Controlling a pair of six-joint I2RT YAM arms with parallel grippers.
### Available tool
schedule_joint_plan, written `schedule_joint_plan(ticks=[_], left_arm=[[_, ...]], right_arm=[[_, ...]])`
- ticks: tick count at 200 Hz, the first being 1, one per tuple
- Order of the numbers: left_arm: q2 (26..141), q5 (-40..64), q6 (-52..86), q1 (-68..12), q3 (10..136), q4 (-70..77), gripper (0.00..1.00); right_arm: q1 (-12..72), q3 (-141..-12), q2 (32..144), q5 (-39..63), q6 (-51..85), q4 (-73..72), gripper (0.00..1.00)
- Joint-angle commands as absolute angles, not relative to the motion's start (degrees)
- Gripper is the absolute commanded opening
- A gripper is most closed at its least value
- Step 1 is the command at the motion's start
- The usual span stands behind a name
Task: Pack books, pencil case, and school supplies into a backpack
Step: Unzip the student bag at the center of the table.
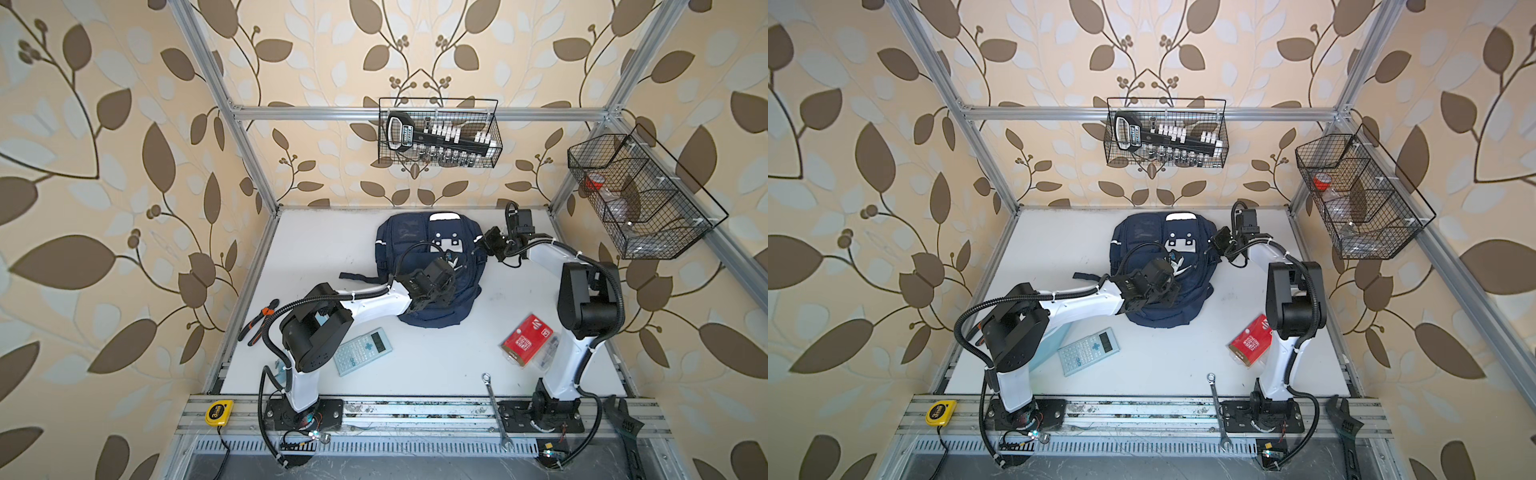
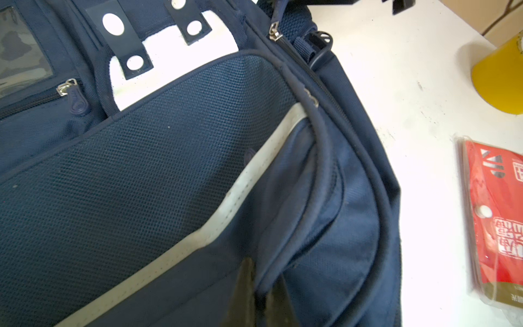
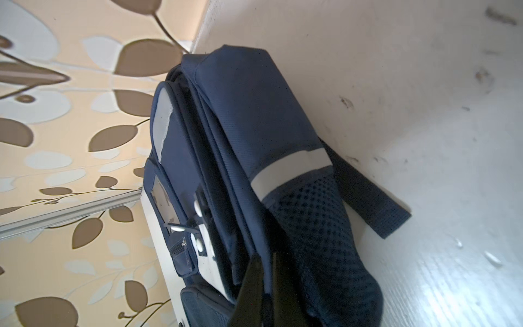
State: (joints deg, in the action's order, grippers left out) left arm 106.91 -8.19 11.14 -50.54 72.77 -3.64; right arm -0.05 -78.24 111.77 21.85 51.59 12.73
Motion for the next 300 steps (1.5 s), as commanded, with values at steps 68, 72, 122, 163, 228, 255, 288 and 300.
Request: schedule_joint_plan(ticks=[68, 72, 122, 163, 228, 255, 288, 300], left_arm=[[108.6, -9.8, 18.5, -49.4, 80.2, -10.2, 0.0], [108.7, -9.6, 19.2, -49.2, 81.0, -10.7, 0.0], [109.9, -9.8, 25.4, -48.7, 90.3, -17.9, 0.0], [112.2, -11.0, 27.9, -48.2, 96.2, -22.3, 0.0], [115.1, 3.6, 29.2, -48.2, 103.9, -21.4, 0.0], [113.9, 5.1, 30.5, -48.1, 107.6, -22.6, 0.0], [113.0, 9.5, 34.7, -46.0, 108.2, -21.1, 0.0], [112.9, 12.0, 35.5, -45.5, 108.8, -20.4, 0.0]], right_arm=[[1.7, -62.0, 95.3, 18.3, 49.2, 8.8, 0.0], [2.3, -60.5, 93.3, 17.7, 49.1, 8.7, 0.0], [10.1, -39.6, 71.6, 11.8, 50.2, 4.0, 0.0], [21.7, -29.4, 57.6, 3.6, 54.5, 5.6, 0.0], [45.0, -18.5, 49.4, -6.8, 58.9, -9.1, 0.0], [50.4, -19.9, 56.9, -8.8, 57.3, -16.1, 0.0], [52.2, -23.1, 65.3, -8.1, 54.2, -21.2, 0.0], [53.4, -25.0, 69.6, -9.3, 50.2, -22.2, 0.0]])
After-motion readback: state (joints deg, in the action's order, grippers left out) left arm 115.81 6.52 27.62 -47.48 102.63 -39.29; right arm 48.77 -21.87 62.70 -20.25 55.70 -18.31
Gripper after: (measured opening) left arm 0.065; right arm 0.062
